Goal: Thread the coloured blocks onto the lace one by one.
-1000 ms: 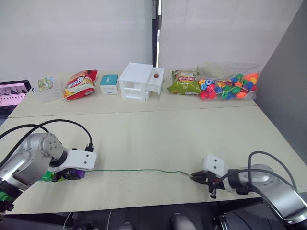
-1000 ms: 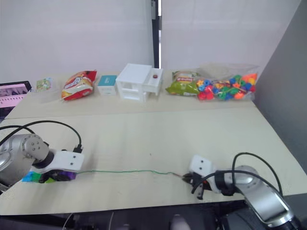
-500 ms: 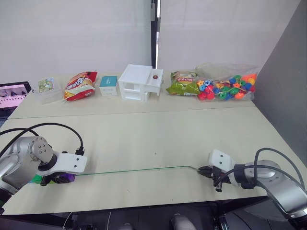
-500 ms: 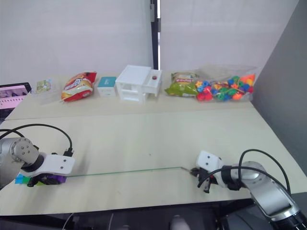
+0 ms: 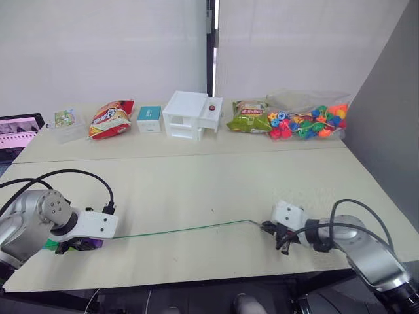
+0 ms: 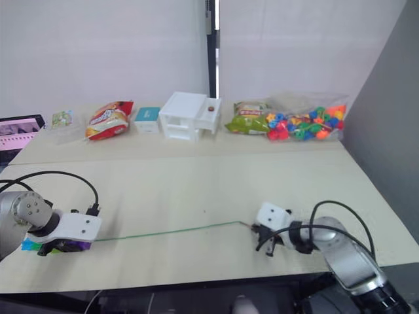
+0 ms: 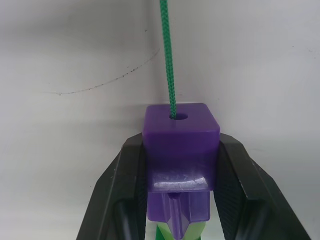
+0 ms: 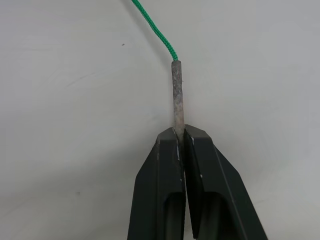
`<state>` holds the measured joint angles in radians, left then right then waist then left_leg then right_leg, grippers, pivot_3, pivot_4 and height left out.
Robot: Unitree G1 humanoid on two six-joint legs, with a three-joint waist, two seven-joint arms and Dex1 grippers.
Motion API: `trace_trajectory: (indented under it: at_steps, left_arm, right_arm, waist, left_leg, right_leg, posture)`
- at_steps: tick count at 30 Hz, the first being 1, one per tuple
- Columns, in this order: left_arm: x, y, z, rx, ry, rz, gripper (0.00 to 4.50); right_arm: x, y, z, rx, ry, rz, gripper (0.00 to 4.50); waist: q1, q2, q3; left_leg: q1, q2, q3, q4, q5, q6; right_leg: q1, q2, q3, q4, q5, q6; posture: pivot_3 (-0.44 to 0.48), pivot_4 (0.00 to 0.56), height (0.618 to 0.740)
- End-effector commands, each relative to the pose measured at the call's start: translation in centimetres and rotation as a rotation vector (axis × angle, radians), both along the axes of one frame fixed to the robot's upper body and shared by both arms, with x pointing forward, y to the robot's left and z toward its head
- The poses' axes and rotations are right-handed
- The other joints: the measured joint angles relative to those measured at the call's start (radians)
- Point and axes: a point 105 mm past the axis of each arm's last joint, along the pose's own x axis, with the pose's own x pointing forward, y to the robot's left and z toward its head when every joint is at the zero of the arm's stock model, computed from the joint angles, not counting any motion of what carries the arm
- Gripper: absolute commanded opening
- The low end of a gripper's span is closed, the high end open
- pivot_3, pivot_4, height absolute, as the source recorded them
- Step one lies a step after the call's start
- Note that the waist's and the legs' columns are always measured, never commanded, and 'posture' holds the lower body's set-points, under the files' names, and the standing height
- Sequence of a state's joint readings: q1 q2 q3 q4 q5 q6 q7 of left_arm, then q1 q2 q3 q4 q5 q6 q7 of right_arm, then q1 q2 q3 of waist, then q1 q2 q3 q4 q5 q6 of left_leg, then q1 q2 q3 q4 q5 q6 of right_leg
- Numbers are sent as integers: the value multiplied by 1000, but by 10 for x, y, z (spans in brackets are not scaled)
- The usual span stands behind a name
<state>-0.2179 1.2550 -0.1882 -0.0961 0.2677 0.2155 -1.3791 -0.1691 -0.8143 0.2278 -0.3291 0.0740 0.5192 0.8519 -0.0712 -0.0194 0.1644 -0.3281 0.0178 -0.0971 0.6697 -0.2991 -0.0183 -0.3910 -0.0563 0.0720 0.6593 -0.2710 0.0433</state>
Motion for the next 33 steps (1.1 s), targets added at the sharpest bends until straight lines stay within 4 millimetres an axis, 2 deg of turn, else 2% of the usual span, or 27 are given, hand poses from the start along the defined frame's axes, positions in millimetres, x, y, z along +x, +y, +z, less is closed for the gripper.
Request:
trace_trajectory:
  at_steps: [1, 3, 5, 7, 8, 11, 14, 16, 18, 20, 22, 26, 30, 33]
  left_arm:
    - [-6, -8, -9, -49, 34, -26, 2573]
    - [-3, -8, -6, -55, 9, -28, 3327]
    - [-2, -7, -2, -57, -10, -29, 3873]
    - [1, -9, 14, -114, -64, -35, 4498]
    - [0, -10, 24, -156, -86, -24, 4500]
    - [-3, -11, 73, -426, -245, 67, 4500]
    - [-10, -9, 98, -631, -384, 157, 4500]
    - [-21, 1, 104, -729, -437, 247, 4500]
    - [-31, 18, 98, -763, -514, 323, 4500]
    - [-51, 31, 80, -834, -480, 440, 4500]
    - [-68, 40, 66, -934, -417, 562, 4500]
    - [-90, 58, 48, -1034, -505, 679, 4500]
    - [-109, 65, 31, -1087, -512, 776, 4500]
    - [-113, 67, 20, -1095, -516, 816, 4500]
  right_arm:
    - [-7, -15, -32, -61, 118, -81, 969]
    - [-6, -16, -26, -55, 108, -79, 1769]
    - [-7, -19, -23, -56, 99, -79, 2319]
    - [-10, -26, -13, -51, 74, -82, 3053]
    - [-13, -30, -7, -43, 61, -84, 3393]
    - [-23, -40, 22, 105, 20, -139, 4373]
    - [-31, -49, 38, 232, 8, -194, 4446]
    - [-33, -58, 46, 292, -15, -244, 4446]
    - [-33, -70, 46, 298, -45, -292, 4446]
    - [-35, -81, 45, 345, -53, -352, 4446]
    - [-34, -90, 47, 394, -71, -405, 4446]
    - [-39, -114, 37, 415, -82, -504, 4446]
    - [-49, -132, 27, 431, -86, -564, 4446]
    - [-56, -139, 15, 437, -53, -584, 4446]
  waist:
    - [2, -3, -1]
    - [2, -4, -2]
    - [3, -4, -2]
    - [7, -3, -2]
    - [10, -3, -2]
    - [29, -7, 0]
    - [39, -7, 1]
    - [38, -4, 2]
    - [28, -2, 2]
    - [26, -3, 3]
    - [24, -4, 3]
    - [34, -4, 3]
    - [36, -5, 3]
    - [36, -5, 3]
  left_leg:
    - [4, 0, 0, -2, 0, 0]
    - [8, 0, 0, -3, 0, 0]
    - [8, 0, 0, -3, 0, 0]
    - [7, 0, 0, -4, 0, 0]
    - [6, -1, 0, -5, 0, 0]
    - [0, -1, -2, -5, -2, 2]
    - [-14, -2, -4, -3, -2, 2]
    - [-18, -3, -4, -3, -2, 2]
    - [-19, -3, -2, -4, -2, 2]
    - [-18, -2, -2, -4, -2, 2]
    - [-18, -1, -2, -4, -2, 2]
    - [-15, -2, -2, -4, 0, 0]
    - [-7, -2, -1, -4, 0, -1]
    - [-7, -2, -1, -4, 0, -1]
  right_leg:
    - [3, 0, 0, -2, -1, 0]
    - [4, 0, 0, -3, -1, 1]
    - [4, -1, 0, -3, -1, 1]
    - [2, -1, 0, -4, 0, -2]
    - [2, -2, 0, -4, 1, -5]
    - [-3, -3, -2, -4, 2, -5]
    - [-17, -4, -4, -3, 2, -6]
    - [-20, -6, -3, -3, 2, -6]
    - [-22, -6, -3, -4, 3, -6]
    - [-22, -5, -2, -4, 2, -6]
    - [-22, -4, -2, -5, 2, -6]
    - [-17, -5, -3, -6, 3, -7]
    - [-7, -4, -3, -12, 3, -7]
    - [-4, -5, -3, -13, 3, -7]
  posture:
    - [0, 150, 740]
    - [0, 150, 740]
    - [0, 150, 740]
    - [0, 150, 740]
    - [0, 150, 740]
    - [0, 150, 740]
    - [0, 150, 740]
    - [0, 150, 740]
    - [0, 150, 740]
    - [0, 150, 740]
    - [0, 150, 740]
    - [0, 150, 740]
    - [0, 150, 740]
    - [0, 150, 740]
